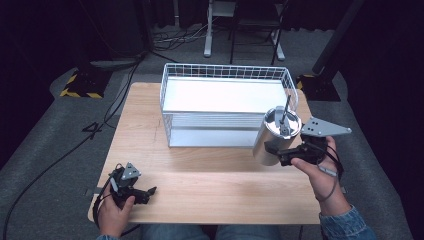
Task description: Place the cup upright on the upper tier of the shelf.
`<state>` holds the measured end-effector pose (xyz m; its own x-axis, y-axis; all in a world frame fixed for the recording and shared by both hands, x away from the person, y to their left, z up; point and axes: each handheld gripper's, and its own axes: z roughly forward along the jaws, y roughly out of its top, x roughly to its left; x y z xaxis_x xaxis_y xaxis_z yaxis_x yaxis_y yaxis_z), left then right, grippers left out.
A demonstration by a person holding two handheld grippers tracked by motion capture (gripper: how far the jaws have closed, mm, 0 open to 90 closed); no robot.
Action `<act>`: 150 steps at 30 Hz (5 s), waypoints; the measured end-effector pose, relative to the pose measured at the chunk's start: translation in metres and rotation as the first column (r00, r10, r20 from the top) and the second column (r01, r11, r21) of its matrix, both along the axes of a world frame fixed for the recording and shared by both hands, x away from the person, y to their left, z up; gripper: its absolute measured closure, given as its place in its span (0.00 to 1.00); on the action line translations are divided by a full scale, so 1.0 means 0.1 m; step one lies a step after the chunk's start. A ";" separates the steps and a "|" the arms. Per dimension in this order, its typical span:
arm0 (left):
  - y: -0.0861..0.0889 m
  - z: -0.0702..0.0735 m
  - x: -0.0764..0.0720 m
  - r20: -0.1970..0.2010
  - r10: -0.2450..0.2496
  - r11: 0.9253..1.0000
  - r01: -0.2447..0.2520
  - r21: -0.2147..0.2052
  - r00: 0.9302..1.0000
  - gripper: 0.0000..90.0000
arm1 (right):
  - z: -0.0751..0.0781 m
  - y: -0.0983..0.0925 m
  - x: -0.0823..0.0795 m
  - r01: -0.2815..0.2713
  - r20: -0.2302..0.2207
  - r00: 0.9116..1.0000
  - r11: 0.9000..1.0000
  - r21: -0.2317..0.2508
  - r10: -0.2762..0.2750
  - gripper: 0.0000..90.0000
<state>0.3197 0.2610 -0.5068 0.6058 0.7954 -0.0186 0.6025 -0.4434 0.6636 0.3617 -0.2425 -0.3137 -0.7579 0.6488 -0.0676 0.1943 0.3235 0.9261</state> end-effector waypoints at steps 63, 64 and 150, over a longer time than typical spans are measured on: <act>-0.04 0.00 -0.01 0.001 0.041 0.999 -0.041 -0.004 0.999 0.00 | 0.83 1.04 1.41 0.083 0.067 0.994 0.995 0.063 -0.087 0.04; -0.04 0.00 -0.01 0.001 0.042 0.999 -0.042 -0.004 0.999 0.00 | 0.81 1.06 1.43 0.087 0.067 0.994 0.994 0.060 -0.091 0.04; -0.04 0.00 0.02 0.000 0.055 0.998 -0.055 -0.004 0.999 0.00 | 0.85 0.64 0.95 0.024 0.061 0.998 0.996 0.084 -0.029 0.00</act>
<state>0.3213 0.2565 -0.5069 0.5614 0.8272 -0.0221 0.6259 -0.4070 0.6652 0.4568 -0.1782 -0.2286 -0.7362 0.6742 -0.0591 0.1428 0.2401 0.9602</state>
